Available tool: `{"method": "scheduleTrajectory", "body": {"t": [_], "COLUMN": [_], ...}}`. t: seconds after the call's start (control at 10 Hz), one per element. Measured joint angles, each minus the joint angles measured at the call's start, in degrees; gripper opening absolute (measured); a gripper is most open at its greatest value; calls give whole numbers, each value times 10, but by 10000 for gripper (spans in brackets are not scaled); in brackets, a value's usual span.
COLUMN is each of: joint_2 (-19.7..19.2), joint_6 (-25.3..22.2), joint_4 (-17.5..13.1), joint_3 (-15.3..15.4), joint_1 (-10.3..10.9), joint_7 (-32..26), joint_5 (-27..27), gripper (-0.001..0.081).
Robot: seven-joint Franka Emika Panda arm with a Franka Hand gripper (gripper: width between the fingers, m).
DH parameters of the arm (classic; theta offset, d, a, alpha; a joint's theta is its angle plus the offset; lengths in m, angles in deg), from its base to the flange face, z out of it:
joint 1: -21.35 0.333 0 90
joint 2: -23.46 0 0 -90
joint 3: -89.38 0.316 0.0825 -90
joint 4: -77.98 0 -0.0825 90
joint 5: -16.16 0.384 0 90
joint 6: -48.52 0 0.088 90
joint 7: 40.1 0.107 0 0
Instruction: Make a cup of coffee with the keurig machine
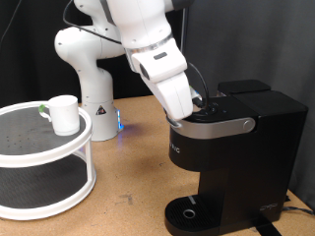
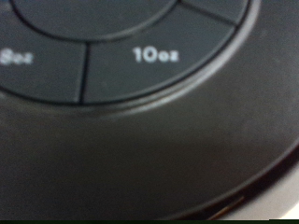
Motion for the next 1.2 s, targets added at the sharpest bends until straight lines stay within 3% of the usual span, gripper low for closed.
{"method": "scheduleTrajectory", "body": {"t": [0.4,0.8,1.2], "joint_2": [0,5,36], "joint_6": [8,35,2], "joint_4": [1,7,-1], "joint_3": [0,-1,-10], "joint_1": [0,0,0], "joint_7": [-5,-91,-130], "joint_5": [8,108,197], "gripper": [1,1,1]}}
